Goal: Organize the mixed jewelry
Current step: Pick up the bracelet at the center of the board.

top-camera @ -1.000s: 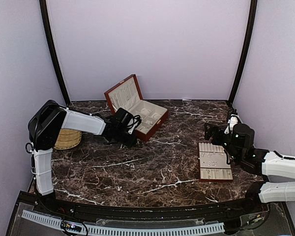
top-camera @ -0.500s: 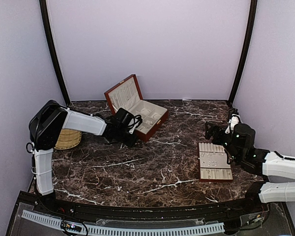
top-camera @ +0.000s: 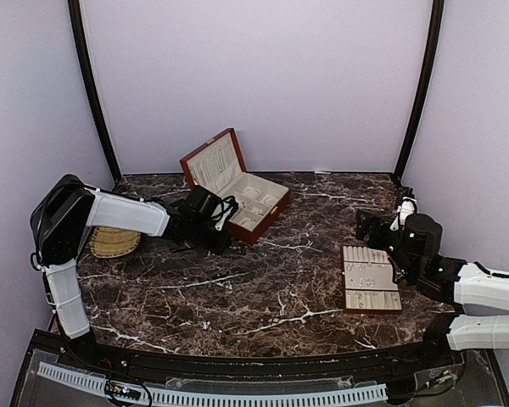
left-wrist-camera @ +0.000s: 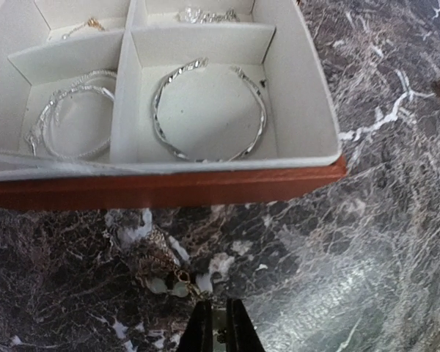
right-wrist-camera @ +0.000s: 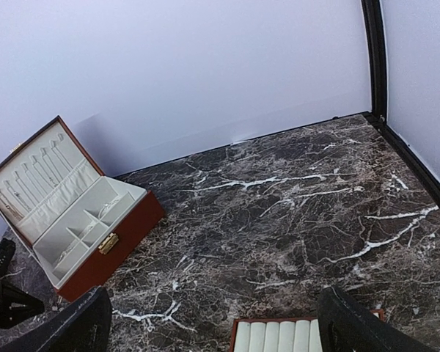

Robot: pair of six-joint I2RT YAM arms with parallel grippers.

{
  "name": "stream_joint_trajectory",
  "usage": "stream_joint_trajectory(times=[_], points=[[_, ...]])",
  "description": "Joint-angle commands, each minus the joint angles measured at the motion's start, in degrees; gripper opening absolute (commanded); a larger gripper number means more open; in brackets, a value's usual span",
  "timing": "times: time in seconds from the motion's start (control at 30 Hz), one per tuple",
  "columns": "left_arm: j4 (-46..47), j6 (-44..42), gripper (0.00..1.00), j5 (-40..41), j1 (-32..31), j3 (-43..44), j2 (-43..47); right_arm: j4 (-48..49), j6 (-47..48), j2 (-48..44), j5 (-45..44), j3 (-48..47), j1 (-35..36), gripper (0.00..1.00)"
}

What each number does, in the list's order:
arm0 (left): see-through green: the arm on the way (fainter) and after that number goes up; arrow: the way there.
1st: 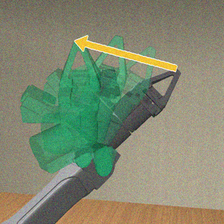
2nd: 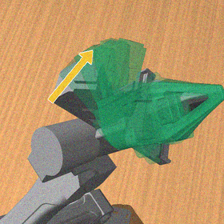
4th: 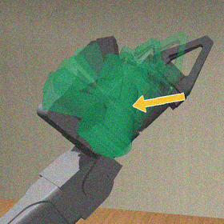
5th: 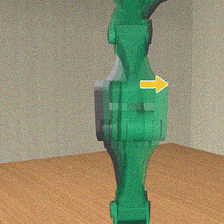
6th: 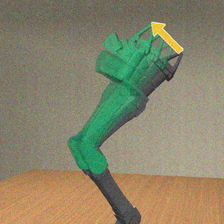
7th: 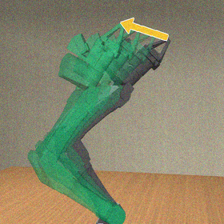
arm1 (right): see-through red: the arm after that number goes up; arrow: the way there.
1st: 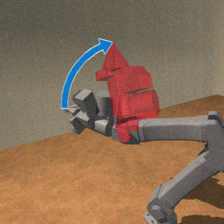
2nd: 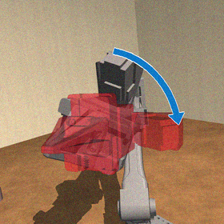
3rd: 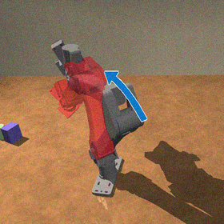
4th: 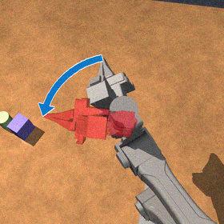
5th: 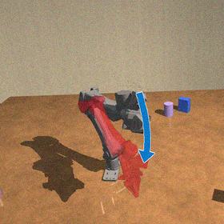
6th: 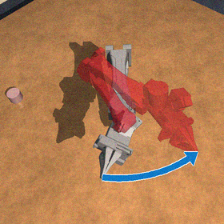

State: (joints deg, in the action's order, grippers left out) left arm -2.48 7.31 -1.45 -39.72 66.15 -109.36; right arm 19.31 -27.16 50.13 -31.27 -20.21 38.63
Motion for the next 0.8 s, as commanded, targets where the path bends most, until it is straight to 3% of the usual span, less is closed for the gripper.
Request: stream_joint_trajectory(times=[0.0,0.43,0.77], points=[[0.26,2.43,0.0,-2.23,-0.26,-0.14,4.97,1.27,-0.63,-0.62,-0.9,0.78,0.21,0.99],[1.34,3.11,0.0,-7.87,-0.27,7.49,7.24,0.9,-0.63,-1.82,-1.43,1.05,0.22,0.98],[4.06,0.44,0.0,-6.19,-0.13,17.35,1.09,0.38,-0.81,-2.5,-1.51,1.27,0.22,0.99]])
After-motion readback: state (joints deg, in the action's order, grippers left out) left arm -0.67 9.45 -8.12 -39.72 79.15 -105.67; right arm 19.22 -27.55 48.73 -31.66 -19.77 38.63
